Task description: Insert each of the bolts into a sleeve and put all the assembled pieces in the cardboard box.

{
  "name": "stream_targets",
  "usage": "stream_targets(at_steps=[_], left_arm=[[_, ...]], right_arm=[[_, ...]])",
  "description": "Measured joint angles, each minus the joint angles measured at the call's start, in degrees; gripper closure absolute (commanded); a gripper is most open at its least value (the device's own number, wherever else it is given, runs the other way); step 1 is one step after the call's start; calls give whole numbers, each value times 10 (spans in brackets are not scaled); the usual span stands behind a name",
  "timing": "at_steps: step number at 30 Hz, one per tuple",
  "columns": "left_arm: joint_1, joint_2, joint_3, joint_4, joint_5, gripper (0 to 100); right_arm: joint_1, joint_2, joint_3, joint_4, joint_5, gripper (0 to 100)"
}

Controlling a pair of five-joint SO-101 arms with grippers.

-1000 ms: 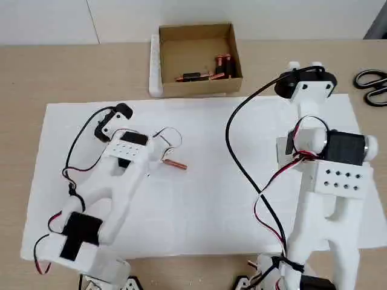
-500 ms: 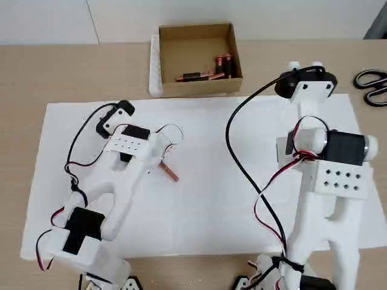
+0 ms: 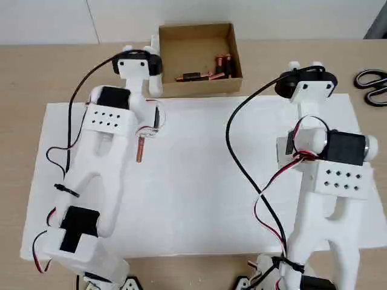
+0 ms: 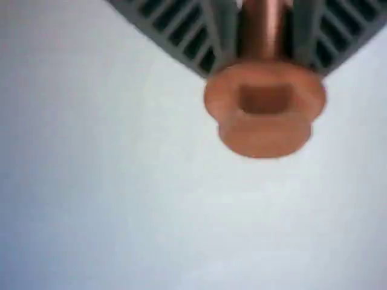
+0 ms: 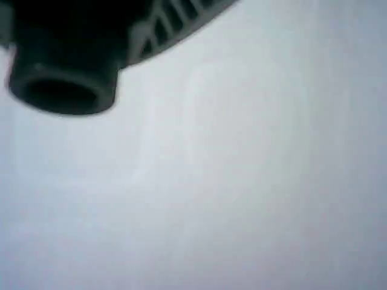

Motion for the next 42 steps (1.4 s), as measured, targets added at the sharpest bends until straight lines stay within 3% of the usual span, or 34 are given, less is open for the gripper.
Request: stream_targets(at_steps=[8, 14, 18, 22, 28, 35, 42], left_arm=[[-3, 0, -137, 109, -45, 995], [-3, 0, -243, 123, -45, 995], [-3, -2, -276, 123, -10, 995], [-3, -18, -276, 123, 48, 995], [-3, -40, -276, 123, 60, 995], [-3, -42, -276, 123, 62, 995], [-3, -42, -276, 123, 62, 995]], right_arm=[[-8, -76, 0, 0, 0, 995], [-113, -214, 4, -1, 0, 995], [-142, -300, 66, -26, 0, 995], [-125, -365, 159, -120, 0, 995], [-126, -447, 346, -300, 0, 995], [-187, -464, 519, -480, -2, 995], [-218, -464, 581, -578, -99, 994]])
